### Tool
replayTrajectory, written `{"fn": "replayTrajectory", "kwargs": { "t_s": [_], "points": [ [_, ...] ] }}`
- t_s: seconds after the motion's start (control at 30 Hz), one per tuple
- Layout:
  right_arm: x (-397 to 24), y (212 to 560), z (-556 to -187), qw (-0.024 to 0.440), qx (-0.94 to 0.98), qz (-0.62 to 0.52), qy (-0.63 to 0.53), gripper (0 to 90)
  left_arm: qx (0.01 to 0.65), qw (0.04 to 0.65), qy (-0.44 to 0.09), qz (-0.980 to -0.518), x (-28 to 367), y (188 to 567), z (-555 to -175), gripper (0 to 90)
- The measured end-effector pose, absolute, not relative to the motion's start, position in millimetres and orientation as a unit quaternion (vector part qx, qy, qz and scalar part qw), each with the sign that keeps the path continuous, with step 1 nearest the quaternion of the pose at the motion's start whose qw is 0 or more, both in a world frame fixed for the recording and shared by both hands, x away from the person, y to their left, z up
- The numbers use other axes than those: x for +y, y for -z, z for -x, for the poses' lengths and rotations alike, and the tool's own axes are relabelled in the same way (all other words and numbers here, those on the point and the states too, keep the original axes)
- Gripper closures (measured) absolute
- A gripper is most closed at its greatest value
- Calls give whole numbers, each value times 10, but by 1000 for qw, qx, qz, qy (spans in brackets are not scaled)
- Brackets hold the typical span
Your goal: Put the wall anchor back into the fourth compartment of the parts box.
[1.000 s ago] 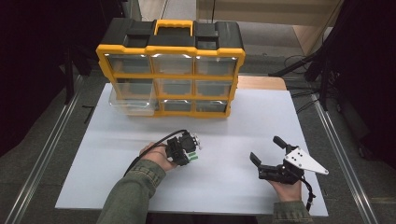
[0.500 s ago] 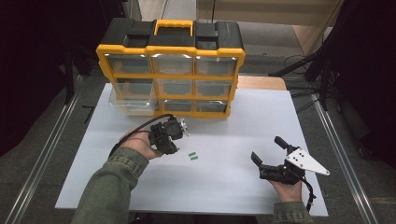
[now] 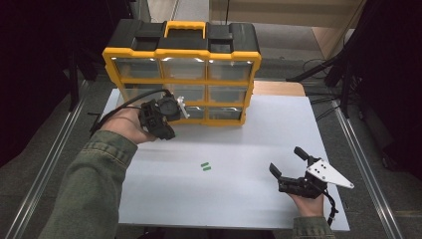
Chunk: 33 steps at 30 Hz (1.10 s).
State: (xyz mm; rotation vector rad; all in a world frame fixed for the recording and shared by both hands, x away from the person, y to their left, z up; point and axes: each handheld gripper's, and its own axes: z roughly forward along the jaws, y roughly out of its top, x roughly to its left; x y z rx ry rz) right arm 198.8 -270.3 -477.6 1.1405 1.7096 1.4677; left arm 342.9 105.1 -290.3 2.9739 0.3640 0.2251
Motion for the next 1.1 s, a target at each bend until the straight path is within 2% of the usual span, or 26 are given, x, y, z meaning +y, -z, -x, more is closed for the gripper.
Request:
{"fn": "replayTrajectory", "kwargs": {
  "t_s": [0.53,0.73,1.1],
  "points": [
    [-2698,4785,-1984,295,648,-432,-553,0,165,89,-117,-975,1452,2428,-3891,836],
    [-2677,4789,-1969,293,652,-428,-554,0,178,64,-131,-973,1597,2388,-4079,837],
    [-2669,4793,-1977,292,654,-427,-552,0,182,78,-126,-972,1735,2454,-4185,834]
  ]
}}
